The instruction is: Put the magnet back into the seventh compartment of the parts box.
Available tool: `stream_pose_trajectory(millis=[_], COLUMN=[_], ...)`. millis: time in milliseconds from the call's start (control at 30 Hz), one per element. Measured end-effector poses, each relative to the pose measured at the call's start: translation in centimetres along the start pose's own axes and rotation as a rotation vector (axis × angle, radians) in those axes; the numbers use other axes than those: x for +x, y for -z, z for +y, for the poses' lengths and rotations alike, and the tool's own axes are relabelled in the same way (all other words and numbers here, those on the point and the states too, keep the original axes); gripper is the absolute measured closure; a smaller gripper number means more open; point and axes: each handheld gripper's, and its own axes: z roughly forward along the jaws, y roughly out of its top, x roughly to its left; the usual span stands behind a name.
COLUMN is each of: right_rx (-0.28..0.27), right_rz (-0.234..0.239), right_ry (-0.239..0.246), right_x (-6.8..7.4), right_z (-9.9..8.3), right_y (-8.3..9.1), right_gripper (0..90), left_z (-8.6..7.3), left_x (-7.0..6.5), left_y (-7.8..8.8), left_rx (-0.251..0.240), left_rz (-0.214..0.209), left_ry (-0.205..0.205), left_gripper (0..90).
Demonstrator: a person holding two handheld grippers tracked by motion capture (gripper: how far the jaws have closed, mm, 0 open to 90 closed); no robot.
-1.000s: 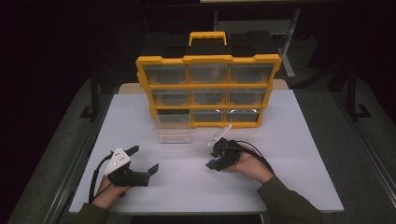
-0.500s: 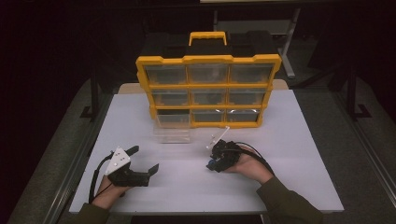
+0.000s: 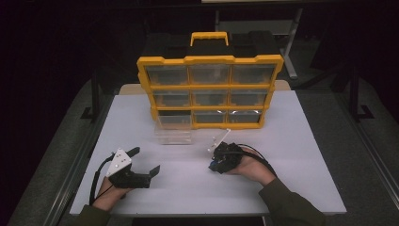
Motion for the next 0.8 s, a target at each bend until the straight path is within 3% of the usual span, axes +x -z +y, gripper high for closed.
stream_pose_trajectory(millis=[800], right_rx=[-0.011], right_rz=[0.041], right_ry=[-0.027], right_x=[-0.31], right_z=[0.08], right_y=[0.29], right_gripper=[61.8], left_z=[0.03], left_x=[0.05], left_y=[0.05], left_rx=[0.003], left_rz=[0.005], left_ry=[-0.003], left_gripper=[0.0])
